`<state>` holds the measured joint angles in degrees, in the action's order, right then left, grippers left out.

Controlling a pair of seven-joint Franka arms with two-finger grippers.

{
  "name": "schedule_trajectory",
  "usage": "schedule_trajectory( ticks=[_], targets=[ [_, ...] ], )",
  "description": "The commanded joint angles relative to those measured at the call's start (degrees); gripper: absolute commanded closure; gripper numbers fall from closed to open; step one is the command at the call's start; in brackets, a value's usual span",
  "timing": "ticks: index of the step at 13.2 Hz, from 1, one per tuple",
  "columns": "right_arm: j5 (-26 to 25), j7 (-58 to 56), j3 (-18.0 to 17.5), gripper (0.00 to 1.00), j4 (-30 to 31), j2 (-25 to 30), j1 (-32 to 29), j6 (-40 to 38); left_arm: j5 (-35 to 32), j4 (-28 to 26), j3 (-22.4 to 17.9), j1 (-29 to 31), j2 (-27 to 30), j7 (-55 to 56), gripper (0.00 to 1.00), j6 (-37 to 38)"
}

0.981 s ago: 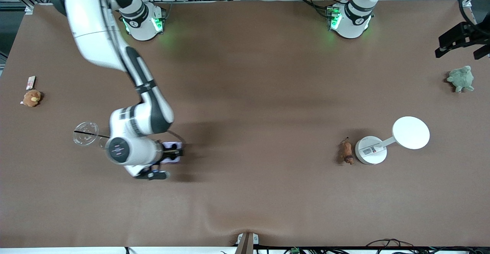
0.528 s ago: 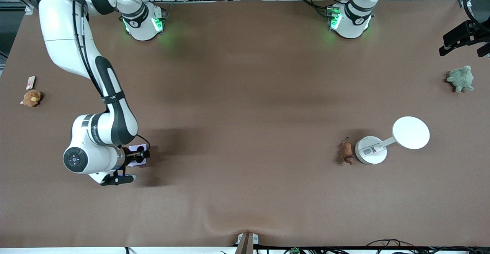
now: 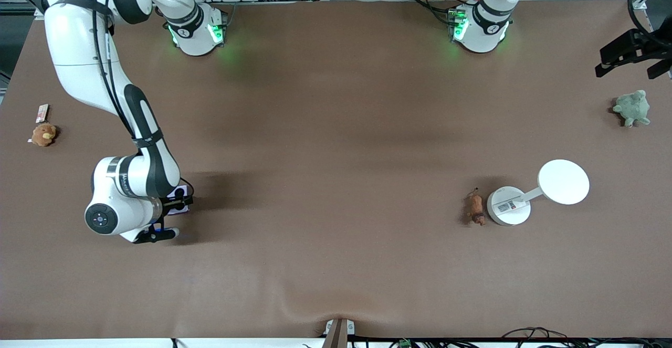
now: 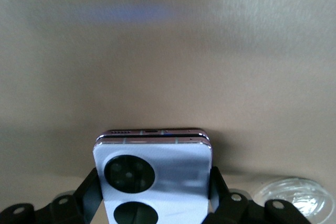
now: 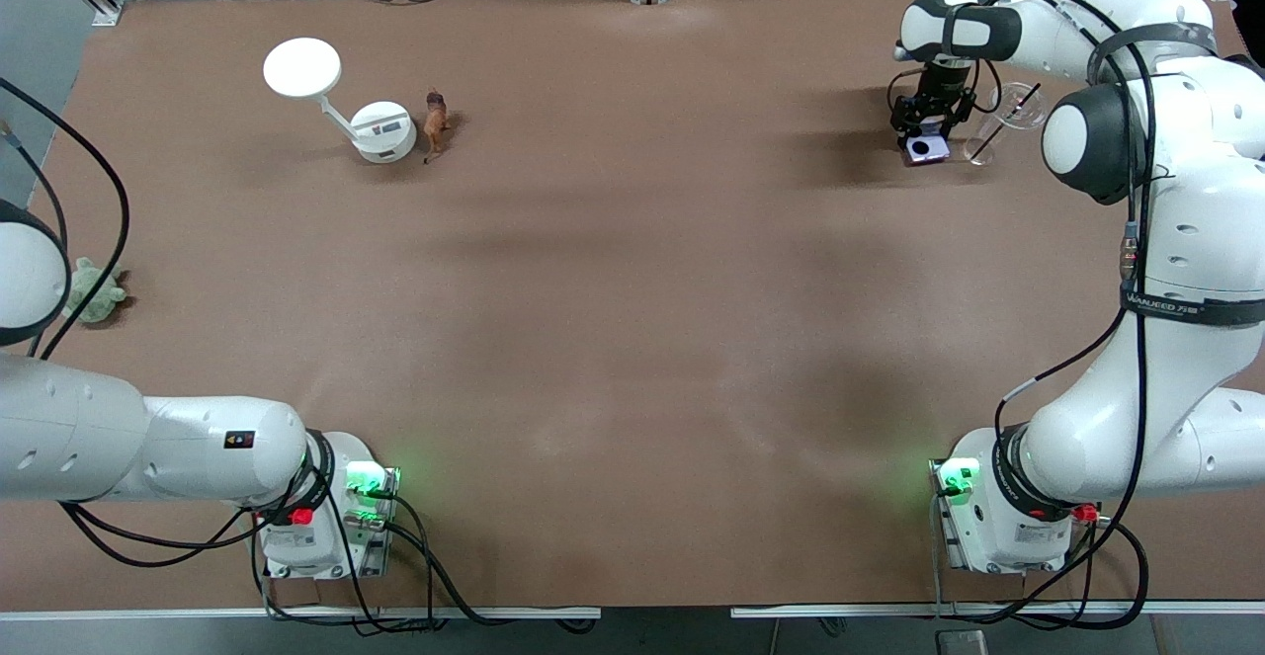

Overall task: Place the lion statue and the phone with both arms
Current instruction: 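Lower the phone beside the glass cup and open the right gripper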

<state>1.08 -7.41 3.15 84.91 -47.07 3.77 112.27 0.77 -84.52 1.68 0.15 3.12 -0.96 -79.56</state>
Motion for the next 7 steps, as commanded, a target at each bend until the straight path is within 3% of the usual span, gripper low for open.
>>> schedule_trajectory(
  ticks=[1,2,3,7],
  targets=[
    [-1.2,-0.4,-1.0,0.52,0.6,0.8,-1.2,-1.3,0.4,-0.4,0.3,0.4,0.5,1.7,0.0,-0.4],
    [-1.3,-0.5,-1.0,0.43,0.5,0.8,-1.3,-1.3,0.3,-0.5,0.3,0.5,0.5,3.1,0.0,-0.4],
    [-1.8,-0.5,-1.0,0.0,0.5,0.9,-1.2,-1.3,0.3,-0.5,0.3,0.6,0.4,4.2,0.0,-0.4],
    [-3.2,-0.5,-1.3,0.0,-3.9,2.4,-0.9,-5.1,0.0,-0.5,0.3,0.7,-0.5,4.4,0.0,-2.0]
  ],
)
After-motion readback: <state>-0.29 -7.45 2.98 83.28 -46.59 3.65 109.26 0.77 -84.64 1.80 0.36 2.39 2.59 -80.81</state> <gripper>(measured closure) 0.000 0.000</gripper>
